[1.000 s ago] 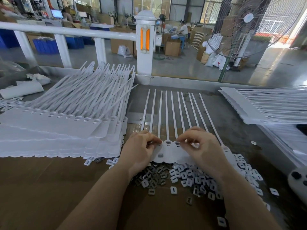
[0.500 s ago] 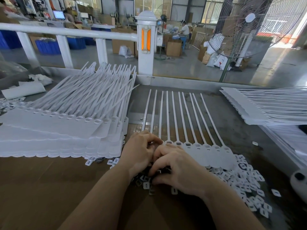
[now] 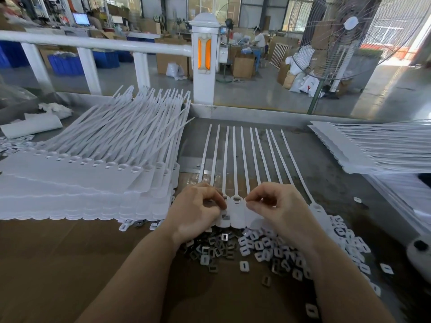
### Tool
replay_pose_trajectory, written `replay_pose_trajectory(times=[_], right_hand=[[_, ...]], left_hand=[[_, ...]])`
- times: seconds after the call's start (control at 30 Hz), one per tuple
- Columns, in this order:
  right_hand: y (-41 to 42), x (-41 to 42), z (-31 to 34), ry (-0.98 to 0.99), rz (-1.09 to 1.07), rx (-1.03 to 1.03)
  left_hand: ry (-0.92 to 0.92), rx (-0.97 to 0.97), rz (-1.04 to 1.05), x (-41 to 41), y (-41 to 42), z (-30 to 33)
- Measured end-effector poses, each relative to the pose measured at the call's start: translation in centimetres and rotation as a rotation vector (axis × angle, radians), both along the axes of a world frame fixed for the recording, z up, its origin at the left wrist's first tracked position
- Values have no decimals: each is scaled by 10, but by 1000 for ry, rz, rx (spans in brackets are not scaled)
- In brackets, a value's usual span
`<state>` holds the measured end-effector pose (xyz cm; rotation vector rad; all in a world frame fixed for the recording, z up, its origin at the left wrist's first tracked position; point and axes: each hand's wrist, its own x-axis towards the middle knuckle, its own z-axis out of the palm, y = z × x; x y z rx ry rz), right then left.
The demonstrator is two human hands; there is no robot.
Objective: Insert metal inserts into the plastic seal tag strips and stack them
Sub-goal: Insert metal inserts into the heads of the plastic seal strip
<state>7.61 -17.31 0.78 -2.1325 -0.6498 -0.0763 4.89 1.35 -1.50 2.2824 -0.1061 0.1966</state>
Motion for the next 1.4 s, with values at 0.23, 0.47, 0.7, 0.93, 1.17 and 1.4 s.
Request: replay_pose_trajectory(times=[0.23,0.47,0.7,0.93,1.17,1.4], right_hand=[[9,-5,-6,-105,28,-225],[12,-5,-9,-131,51,-288],[17,-6,-13,-182,50,-272],[30,-10,-18,-250,-34,-271],[39,-14,-20,-285,-62,-315],[41,-14,-22,-287,-77,-308]], left_hand=[[21,87,-53,-2,2,1],[-2,84,-51,0,0,-1],[-66,73,-11,3,-1,-5],[-100,52,2,5,-1,-7],[-117,-36,68,3,-3,-6],[-122,-31,62,2,-4,-5]])
